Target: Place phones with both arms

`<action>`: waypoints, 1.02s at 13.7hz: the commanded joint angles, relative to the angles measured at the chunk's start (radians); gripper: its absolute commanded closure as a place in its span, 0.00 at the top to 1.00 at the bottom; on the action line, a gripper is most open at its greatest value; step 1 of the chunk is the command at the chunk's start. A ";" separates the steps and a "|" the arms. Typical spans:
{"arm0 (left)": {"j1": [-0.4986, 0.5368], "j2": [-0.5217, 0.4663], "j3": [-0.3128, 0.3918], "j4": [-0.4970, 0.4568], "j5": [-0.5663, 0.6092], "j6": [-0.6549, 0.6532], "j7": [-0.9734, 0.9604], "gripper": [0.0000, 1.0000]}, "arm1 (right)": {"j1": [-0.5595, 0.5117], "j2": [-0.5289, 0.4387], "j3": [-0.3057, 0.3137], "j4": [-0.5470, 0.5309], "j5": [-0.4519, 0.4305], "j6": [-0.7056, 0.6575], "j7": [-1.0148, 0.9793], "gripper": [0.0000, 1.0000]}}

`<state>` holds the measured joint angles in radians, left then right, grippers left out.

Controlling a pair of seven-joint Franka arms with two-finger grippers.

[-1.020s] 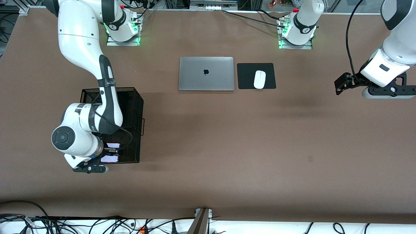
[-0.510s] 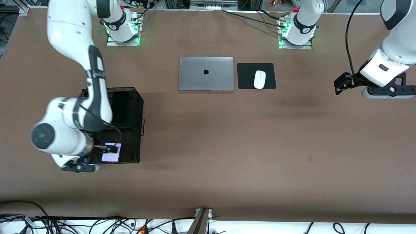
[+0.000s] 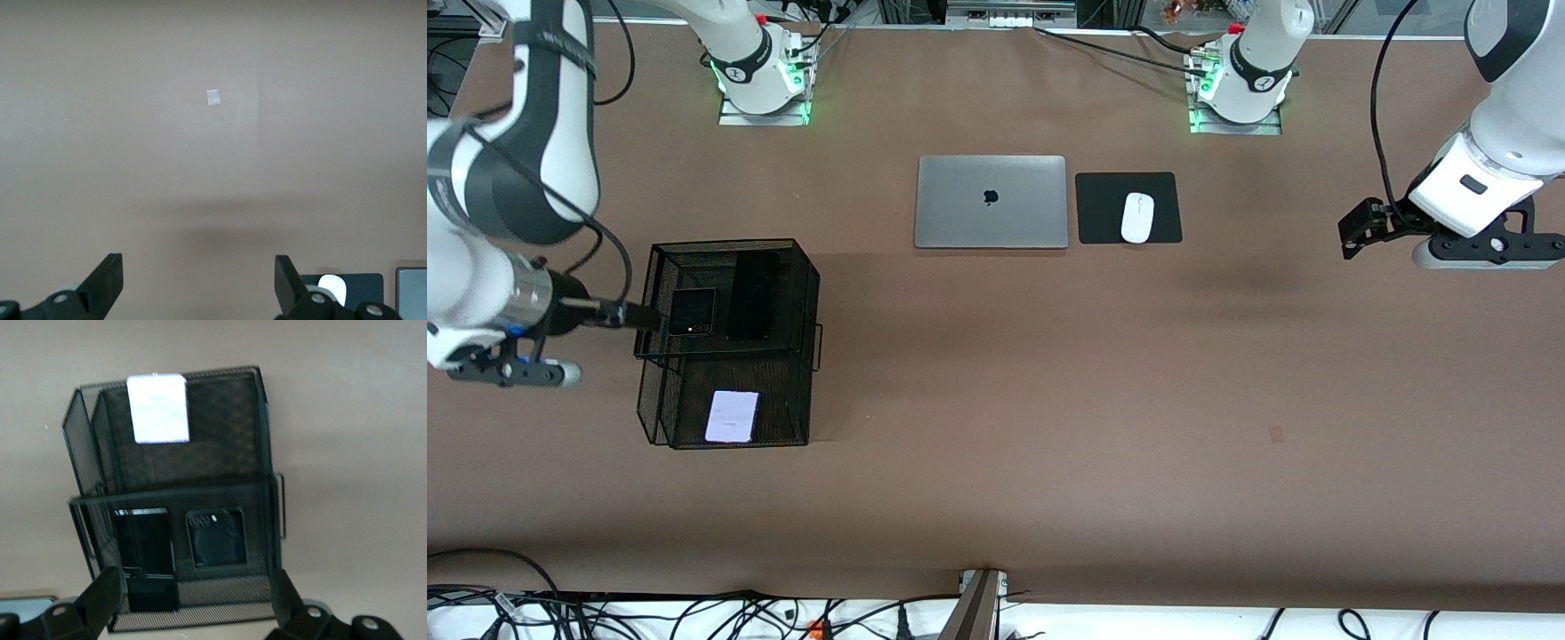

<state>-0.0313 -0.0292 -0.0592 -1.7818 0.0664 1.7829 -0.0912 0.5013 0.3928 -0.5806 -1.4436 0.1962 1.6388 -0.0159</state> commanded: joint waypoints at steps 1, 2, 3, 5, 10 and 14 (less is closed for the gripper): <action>-0.001 -0.009 -0.007 -0.001 -0.016 0.004 0.005 1.00 | 0.030 -0.198 0.016 -0.213 -0.098 0.070 0.040 1.00; -0.002 -0.009 -0.007 0.005 -0.016 0.003 0.002 1.00 | 0.014 -0.236 0.042 -0.227 -0.136 0.064 0.060 1.00; -0.002 -0.009 -0.008 0.005 -0.016 0.003 0.001 1.00 | -0.048 -0.267 0.106 -0.227 -0.164 0.052 0.066 1.00; -0.002 -0.008 -0.019 0.007 -0.016 0.003 -0.001 1.00 | -0.217 -0.311 0.282 -0.228 -0.195 0.026 0.074 1.00; 0.004 -0.009 -0.028 0.010 -0.016 0.001 -0.001 1.00 | -0.584 -0.365 0.635 -0.219 -0.228 -0.017 0.067 1.00; 0.008 -0.008 -0.027 0.010 -0.014 0.001 -0.001 1.00 | -0.584 -0.359 0.633 -0.213 -0.233 -0.022 0.056 1.00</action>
<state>-0.0285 -0.0301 -0.0848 -1.7790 0.0664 1.7863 -0.0936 -0.0619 0.0488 0.0286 -1.6386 -0.0170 1.6223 0.0426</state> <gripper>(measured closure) 0.000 0.000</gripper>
